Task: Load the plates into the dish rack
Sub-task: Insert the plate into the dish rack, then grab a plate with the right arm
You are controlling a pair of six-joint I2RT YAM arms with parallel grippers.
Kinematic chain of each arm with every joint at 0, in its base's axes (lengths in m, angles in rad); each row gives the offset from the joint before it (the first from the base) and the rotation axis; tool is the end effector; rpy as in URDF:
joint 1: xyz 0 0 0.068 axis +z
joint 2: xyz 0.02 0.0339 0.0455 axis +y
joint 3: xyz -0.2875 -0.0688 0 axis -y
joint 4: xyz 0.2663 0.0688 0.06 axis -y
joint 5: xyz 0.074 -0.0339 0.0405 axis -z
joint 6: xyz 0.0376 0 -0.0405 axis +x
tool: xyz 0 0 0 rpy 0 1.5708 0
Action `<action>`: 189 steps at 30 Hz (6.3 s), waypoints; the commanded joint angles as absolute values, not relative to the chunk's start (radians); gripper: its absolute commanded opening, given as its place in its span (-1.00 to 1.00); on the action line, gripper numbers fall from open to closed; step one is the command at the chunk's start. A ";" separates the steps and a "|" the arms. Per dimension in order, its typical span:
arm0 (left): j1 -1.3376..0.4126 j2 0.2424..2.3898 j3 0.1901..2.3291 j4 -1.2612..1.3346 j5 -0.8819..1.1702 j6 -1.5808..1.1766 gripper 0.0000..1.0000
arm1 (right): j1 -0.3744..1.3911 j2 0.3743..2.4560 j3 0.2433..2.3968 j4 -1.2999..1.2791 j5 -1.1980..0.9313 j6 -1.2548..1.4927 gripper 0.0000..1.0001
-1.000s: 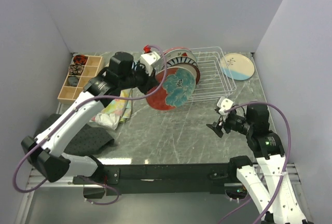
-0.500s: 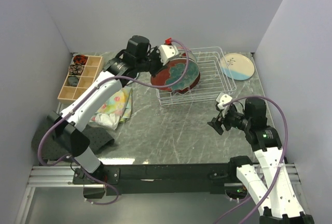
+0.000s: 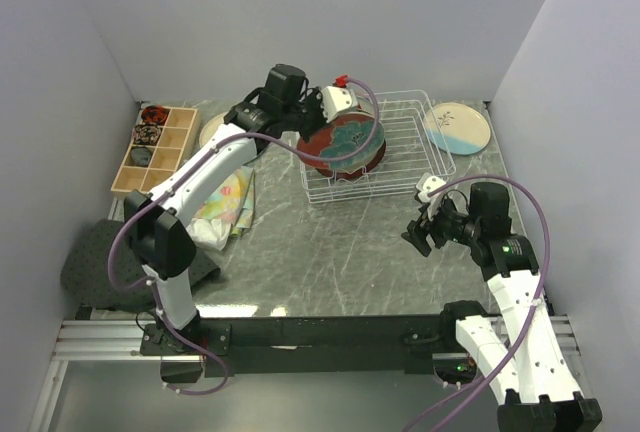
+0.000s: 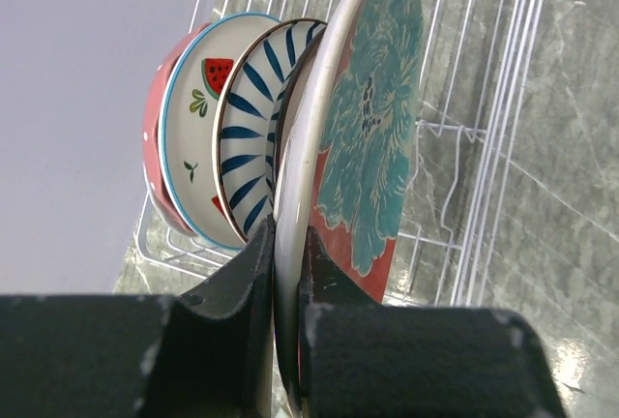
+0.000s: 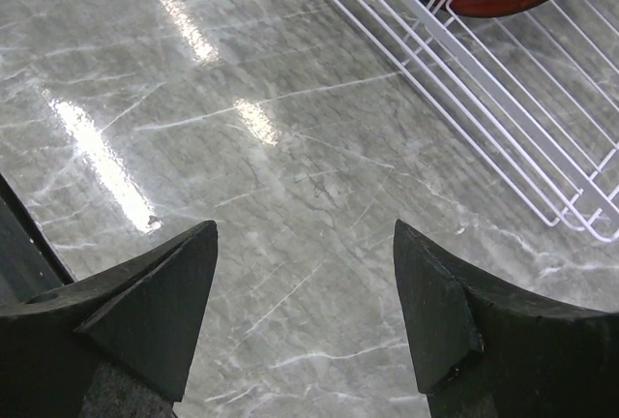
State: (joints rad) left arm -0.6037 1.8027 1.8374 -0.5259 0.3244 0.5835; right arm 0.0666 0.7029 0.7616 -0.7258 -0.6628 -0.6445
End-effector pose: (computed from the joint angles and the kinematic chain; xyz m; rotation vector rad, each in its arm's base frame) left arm 0.3610 -0.2635 0.4108 1.3082 1.5808 -0.3465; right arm 0.1425 0.0327 0.3107 -1.0478 1.8257 0.3977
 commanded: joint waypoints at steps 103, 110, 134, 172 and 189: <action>-0.578 0.595 0.707 -0.086 0.054 0.008 0.99 | -0.370 1.457 1.460 -0.853 -0.408 -0.370 0.75; -0.578 0.572 0.706 -0.084 0.066 0.008 0.99 | -0.370 1.739 1.772 -0.973 -0.339 -0.319 1.00; -0.574 0.572 0.699 -0.092 0.014 0.026 0.99 | -0.273 2.264 2.167 -0.791 0.067 0.055 0.27; -0.540 0.583 0.695 -0.084 0.043 0.025 0.99 | -0.262 2.513 2.226 -0.807 0.153 -0.032 -0.32; -0.535 0.578 0.696 -0.086 0.048 0.023 0.99 | -0.268 2.405 2.105 -0.896 0.137 -0.150 -0.39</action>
State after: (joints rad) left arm -0.5415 0.5861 0.6949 -0.1024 0.0368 0.0303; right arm -0.2661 2.4588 2.1788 -0.7967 0.1371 -0.0891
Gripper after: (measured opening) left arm 0.995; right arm 0.306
